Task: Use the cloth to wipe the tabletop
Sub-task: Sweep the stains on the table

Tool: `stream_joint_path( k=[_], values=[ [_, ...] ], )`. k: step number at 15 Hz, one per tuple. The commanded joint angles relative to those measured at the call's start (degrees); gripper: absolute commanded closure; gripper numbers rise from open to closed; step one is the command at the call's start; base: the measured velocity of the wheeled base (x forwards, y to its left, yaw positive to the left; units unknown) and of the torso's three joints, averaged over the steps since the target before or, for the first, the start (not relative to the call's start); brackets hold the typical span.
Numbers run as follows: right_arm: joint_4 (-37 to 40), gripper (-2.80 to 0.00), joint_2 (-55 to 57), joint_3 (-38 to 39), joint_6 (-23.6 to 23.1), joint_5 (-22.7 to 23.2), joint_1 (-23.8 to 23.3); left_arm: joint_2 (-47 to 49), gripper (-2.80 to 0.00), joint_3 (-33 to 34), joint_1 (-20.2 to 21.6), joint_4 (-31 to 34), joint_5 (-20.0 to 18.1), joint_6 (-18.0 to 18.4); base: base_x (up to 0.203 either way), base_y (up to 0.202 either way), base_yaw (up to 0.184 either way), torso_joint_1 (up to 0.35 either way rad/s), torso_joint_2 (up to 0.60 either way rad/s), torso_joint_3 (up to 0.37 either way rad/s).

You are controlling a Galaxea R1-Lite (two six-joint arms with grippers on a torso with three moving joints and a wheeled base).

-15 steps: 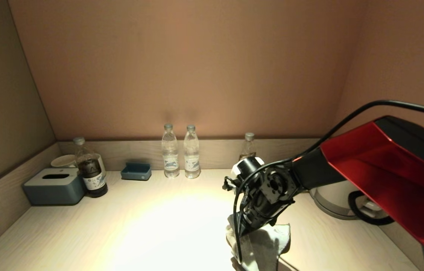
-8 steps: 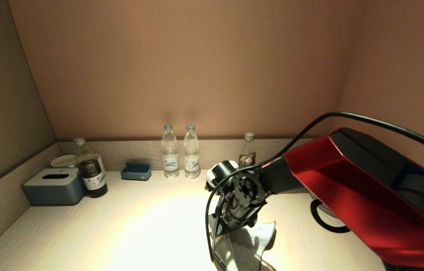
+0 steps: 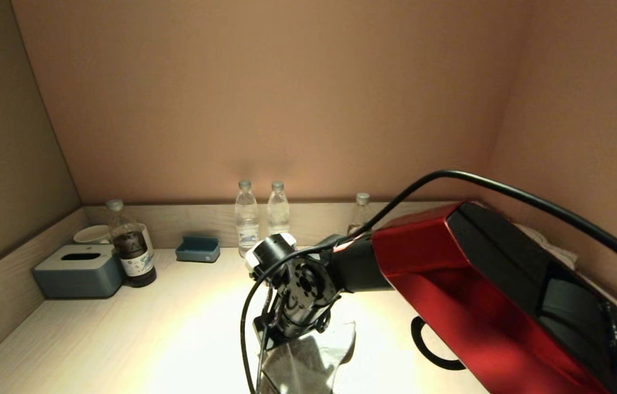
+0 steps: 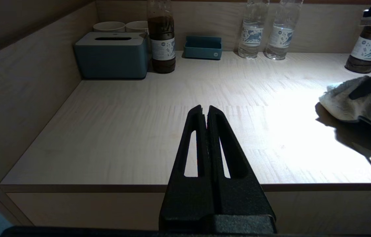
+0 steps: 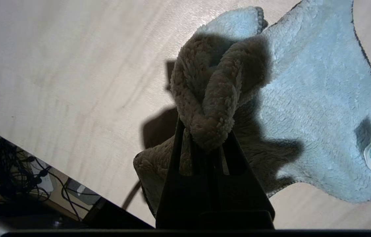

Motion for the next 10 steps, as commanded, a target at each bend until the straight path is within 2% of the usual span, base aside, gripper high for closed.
stream_joint_path(
  k=[1,3,10],
  values=[
    [3.52,0.00,2.43,-5.25,0.09,0.05,1.72,0.00,0.00,0.00,0.00,0.02,0.00,-0.03,0.000,0.000,0.000,0.000,0.00,0.000],
    [6.36,0.00,5.44,-11.44,-0.02,-0.02,2.57,0.00,0.00,0.00,0.00,0.02,0.00,-0.03,0.000,0.000,0.000,0.000,0.00,0.000],
    [4.20,0.00,9.95,-12.03,-3.50,0.03,5.34,0.00,0.00,0.00,0.00,0.02,0.00,-0.03,0.000,0.000,0.000,0.000,0.00,0.000]
  ],
)
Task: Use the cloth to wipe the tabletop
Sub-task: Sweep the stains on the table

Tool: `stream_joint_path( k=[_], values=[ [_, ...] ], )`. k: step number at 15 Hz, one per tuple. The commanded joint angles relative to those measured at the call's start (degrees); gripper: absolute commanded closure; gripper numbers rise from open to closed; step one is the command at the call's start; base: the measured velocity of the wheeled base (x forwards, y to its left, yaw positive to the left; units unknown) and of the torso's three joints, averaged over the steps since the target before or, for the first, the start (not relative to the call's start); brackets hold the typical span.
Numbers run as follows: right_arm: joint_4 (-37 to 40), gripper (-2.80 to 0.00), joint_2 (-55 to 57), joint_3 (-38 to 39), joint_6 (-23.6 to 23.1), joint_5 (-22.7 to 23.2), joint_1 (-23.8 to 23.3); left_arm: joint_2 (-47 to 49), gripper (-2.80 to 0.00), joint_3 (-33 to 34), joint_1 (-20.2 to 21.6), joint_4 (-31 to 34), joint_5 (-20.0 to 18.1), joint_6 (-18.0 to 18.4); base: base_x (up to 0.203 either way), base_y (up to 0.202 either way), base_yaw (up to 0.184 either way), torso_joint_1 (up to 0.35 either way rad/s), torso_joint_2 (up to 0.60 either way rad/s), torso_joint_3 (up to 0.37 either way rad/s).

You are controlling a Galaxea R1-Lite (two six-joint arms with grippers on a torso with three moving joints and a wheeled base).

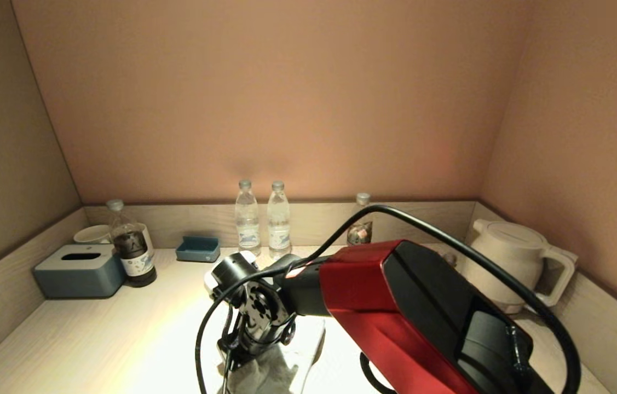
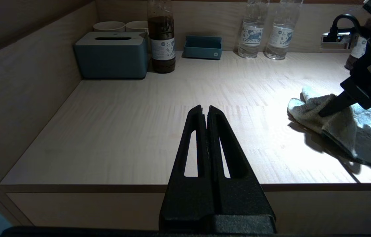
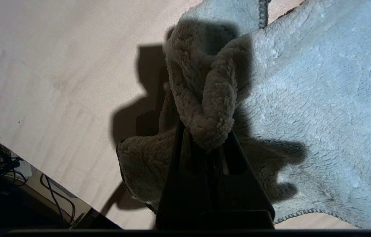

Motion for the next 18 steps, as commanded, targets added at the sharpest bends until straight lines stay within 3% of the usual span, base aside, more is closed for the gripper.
stream_joint_path(
  k=[1,6,10,14,18],
  values=[
    [0.66,0.00,0.74,0.36,-0.08,0.07,1.20,0.01,0.00,0.00,0.00,0.01,-0.01,-0.02,0.000,0.000,0.000,0.000,0.00,0.000],
    [4.52,0.00,-1.68,3.88,0.25,0.15,3.94,0.01,0.00,-0.07,0.00,0.01,-0.01,-0.02,0.000,0.000,0.000,0.000,0.00,0.000],
    [4.33,0.00,-7.99,13.23,0.58,0.02,3.11,0.01,0.00,0.00,0.00,0.01,-0.01,-0.02,0.000,0.000,0.000,0.000,0.00,0.000],
    [3.80,0.00,-15.85,26.59,0.62,-1.75,-1.39,0.01,0.00,-0.07,0.00,0.01,-0.01,-0.09,0.000,0.000,0.000,0.000,0.00,0.000],
    [-1.40,0.00,-22.01,37.73,0.18,-3.64,-9.54,0.01,0.00,-0.02,0.00,0.01,-0.01,-0.02,0.000,0.000,0.000,0.000,0.00,0.000]
  ],
)
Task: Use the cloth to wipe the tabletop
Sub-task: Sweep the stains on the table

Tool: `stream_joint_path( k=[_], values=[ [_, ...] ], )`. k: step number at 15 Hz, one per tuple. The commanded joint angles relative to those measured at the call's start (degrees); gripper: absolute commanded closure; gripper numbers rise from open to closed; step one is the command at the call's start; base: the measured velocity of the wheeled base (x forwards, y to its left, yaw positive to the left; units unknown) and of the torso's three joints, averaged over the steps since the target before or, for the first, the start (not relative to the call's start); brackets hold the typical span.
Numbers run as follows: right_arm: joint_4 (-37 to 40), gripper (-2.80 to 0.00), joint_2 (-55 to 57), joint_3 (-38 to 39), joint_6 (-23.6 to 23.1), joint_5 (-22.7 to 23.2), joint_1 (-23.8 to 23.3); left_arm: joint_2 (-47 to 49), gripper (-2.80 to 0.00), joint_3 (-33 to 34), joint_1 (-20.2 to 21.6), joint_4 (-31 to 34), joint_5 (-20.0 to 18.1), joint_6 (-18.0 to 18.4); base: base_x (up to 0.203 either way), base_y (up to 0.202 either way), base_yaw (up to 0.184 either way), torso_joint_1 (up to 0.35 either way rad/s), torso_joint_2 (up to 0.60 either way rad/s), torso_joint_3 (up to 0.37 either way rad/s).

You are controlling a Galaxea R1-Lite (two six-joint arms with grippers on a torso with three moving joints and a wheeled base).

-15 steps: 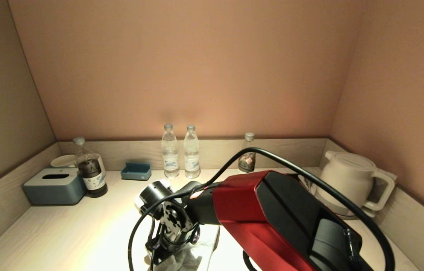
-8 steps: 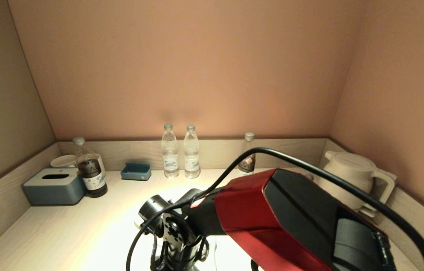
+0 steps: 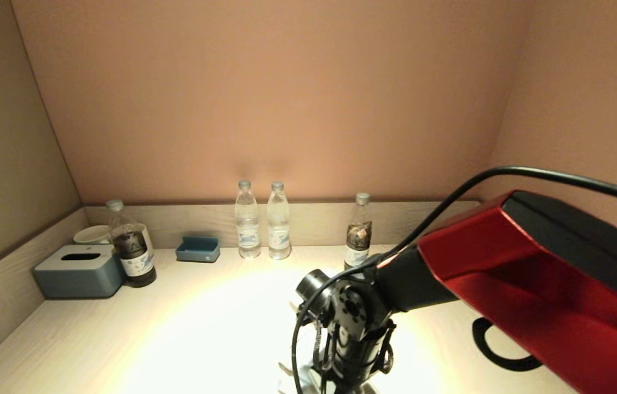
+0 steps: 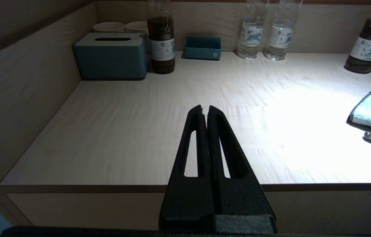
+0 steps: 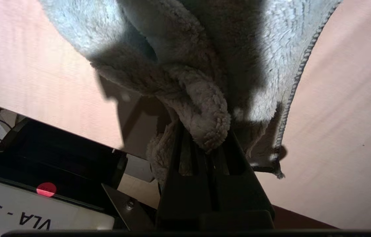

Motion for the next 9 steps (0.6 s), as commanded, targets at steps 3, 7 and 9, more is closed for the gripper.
stream_joint_path(
  k=[3,7,9],
  values=[
    [-3.20,0.00,-4.78,5.17,-0.97,-0.54,-10.67,0.00,0.00,0.05,0.00,0.00,-0.01,-0.06,0.000,0.000,0.000,0.000,0.00,0.000],
    [-3.49,0.00,-4.57,5.15,-1.98,-0.43,-20.17,0.00,0.00,0.05,0.00,0.00,-0.01,-0.06,0.000,0.000,0.000,0.000,0.00,0.000],
    [-3.54,0.00,-4.22,4.43,-3.38,-0.31,-23.62,0.00,0.00,0.05,0.00,0.00,-0.01,-0.06,0.000,0.000,0.000,0.000,0.00,0.000]
  ],
)
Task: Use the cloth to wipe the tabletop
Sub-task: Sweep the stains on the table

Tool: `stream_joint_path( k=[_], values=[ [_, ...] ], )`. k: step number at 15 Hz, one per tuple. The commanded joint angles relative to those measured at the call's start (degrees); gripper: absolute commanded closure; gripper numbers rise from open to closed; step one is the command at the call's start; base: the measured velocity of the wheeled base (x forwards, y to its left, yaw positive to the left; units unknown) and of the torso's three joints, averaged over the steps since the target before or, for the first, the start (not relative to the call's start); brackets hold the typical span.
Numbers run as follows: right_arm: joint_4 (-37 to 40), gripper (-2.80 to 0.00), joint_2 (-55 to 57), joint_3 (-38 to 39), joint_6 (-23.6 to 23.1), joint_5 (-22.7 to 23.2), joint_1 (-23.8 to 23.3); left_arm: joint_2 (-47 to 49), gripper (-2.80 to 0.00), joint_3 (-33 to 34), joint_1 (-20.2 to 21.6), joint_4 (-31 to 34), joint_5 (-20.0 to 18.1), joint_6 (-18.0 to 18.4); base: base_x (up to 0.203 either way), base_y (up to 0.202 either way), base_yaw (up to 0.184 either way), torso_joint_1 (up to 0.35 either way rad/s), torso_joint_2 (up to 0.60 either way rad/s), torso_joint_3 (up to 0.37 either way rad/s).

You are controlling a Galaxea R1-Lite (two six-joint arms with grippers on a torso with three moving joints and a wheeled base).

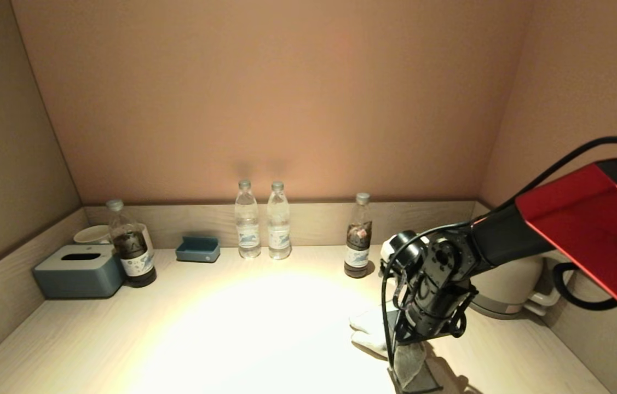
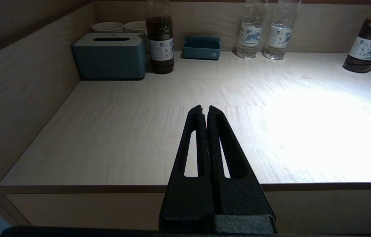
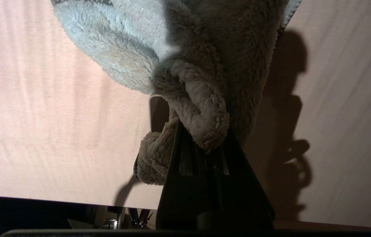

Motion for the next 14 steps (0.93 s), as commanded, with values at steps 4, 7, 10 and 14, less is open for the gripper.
stream_joint_path(
  k=[4,7,10,14],
  values=[
    [-1.46,0.00,4.41,-4.91,-1.93,0.31,-7.61,0.01,0.00,0.00,0.00,0.02,0.00,-0.03,0.000,0.000,0.000,0.000,0.00,0.000],
    [-1.42,0.00,9.13,-10.60,-1.91,0.39,-7.64,0.01,0.00,0.00,0.00,0.02,0.00,-0.03,0.000,0.000,0.000,0.000,0.00,0.000],
    [-1.21,0.00,11.62,-15.90,-1.78,0.40,-4.79,0.01,0.00,0.00,0.00,0.02,0.00,-0.06,0.000,0.000,0.000,0.000,0.00,0.000],
    [-0.99,0.00,15.25,-23.08,-1.13,0.47,0.84,0.01,0.00,0.00,0.00,0.02,0.00,-0.03,0.000,0.000,0.000,0.000,0.00,0.000]
  ],
)
